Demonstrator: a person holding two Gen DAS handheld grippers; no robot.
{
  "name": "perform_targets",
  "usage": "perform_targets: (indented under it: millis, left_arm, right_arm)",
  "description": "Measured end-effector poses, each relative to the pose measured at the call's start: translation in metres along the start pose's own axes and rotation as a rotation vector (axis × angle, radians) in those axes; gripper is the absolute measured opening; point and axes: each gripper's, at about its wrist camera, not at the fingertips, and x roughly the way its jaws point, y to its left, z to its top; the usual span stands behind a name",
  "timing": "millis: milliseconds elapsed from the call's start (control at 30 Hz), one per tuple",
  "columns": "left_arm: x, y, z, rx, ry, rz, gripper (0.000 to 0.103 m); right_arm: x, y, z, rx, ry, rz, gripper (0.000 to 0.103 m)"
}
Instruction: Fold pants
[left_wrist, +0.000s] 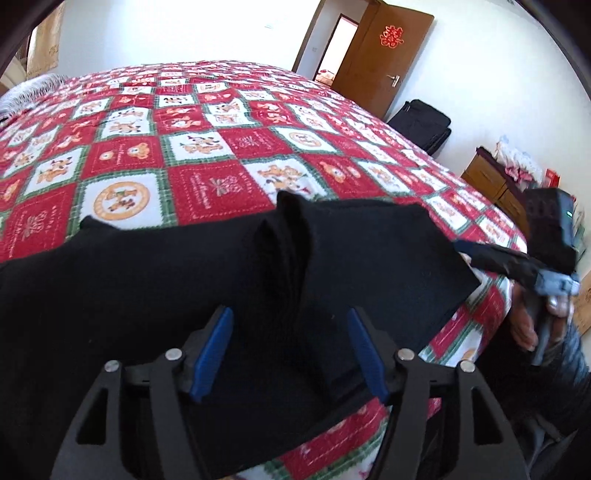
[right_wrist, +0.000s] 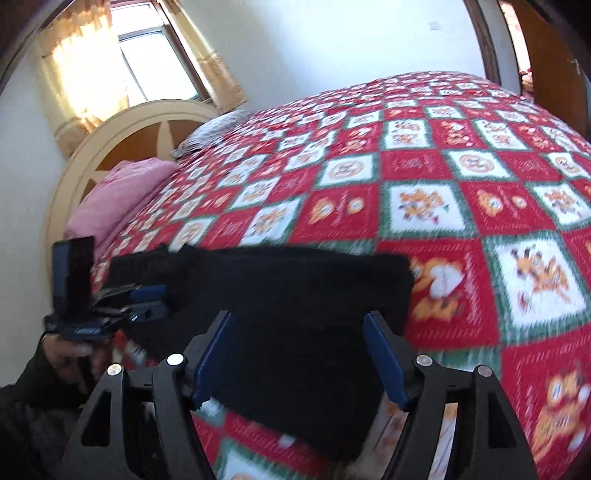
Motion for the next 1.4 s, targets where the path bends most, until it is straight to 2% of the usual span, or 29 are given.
perform_targets:
  millis: [67, 133, 200, 267, 367, 500, 600, 700, 833, 900, 933, 1033, 1200, 1233, 1300, 1367, 1400]
  left_arm:
    - [0.001, -0.002, -0.003, 0.018, -0.007, 0.011, 0.068]
    - [0.001, -0.003, -0.002, 0.014, -0.01, 0.012, 0.068]
    - [-0.002, -0.001, 0.0, 0.0, -0.008, -0.002, 0.068]
    - [-0.01, 0.002, 0.001, -0.005, -0.021, -0.002, 0.068]
    - [-0.029, 0.011, -0.001, 0.003, -0.042, 0.038, 0.068]
    - [-0.059, 0.036, -0.009, 0.002, -0.068, 0.13, 0.072]
    - [-0.083, 0.063, -0.018, -0.013, -0.091, 0.239, 0.074]
    - [-0.105, 0.103, -0.029, -0.082, -0.108, 0.324, 0.074]
    - [-0.129, 0.149, -0.045, -0.191, -0.146, 0.42, 0.074]
    - [-0.138, 0.169, -0.053, -0.262, -0.164, 0.434, 0.074]
    - [-0.142, 0.178, -0.057, -0.294, -0.171, 0.437, 0.074]
    - [-0.141, 0.189, -0.063, -0.32, -0.175, 0.453, 0.074]
    - [-0.134, 0.191, -0.07, -0.338, -0.166, 0.424, 0.074]
    - [-0.133, 0.19, -0.069, -0.326, -0.161, 0.432, 0.074]
    - [-0.131, 0.189, -0.069, -0.317, -0.161, 0.435, 0.075]
    - [-0.132, 0.19, -0.07, -0.329, -0.171, 0.418, 0.078]
    - [-0.132, 0.192, -0.07, -0.334, -0.174, 0.414, 0.078]
  right_arm:
    - [0.0, 0.009, -0.016, -0.025, 0.048, 0.017, 0.073]
    - [0.01, 0.017, -0.035, -0.092, 0.114, -0.025, 0.073]
    - [0.011, 0.03, -0.039, -0.183, 0.098, -0.087, 0.073]
    - [0.009, 0.039, -0.035, -0.207, 0.098, -0.112, 0.073]
    - [0.005, 0.05, -0.026, -0.193, 0.06, -0.042, 0.073]
    - [0.018, 0.084, -0.011, -0.25, 0.015, 0.026, 0.073]
    - [0.04, 0.112, -0.001, -0.297, 0.013, 0.081, 0.073]
    - [0.066, 0.141, 0.006, -0.342, 0.005, 0.115, 0.073]
    - [0.1, 0.162, 0.004, -0.356, 0.058, 0.161, 0.073]
    - [0.12, 0.168, -0.003, -0.365, 0.119, 0.125, 0.073]
    - [0.124, 0.168, -0.006, -0.365, 0.119, 0.081, 0.073]
    - [0.118, 0.168, -0.008, -0.343, 0.115, 0.059, 0.073]
    - [0.117, 0.159, 0.003, -0.257, 0.063, -0.049, 0.071]
    - [0.119, 0.157, 0.004, -0.244, 0.063, -0.072, 0.068]
    - [0.125, 0.157, 0.007, -0.244, 0.062, -0.105, 0.053]
    - [0.128, 0.16, 0.007, -0.26, 0.047, -0.154, 0.045]
    - [0.128, 0.16, 0.008, -0.26, 0.046, -0.161, 0.037]
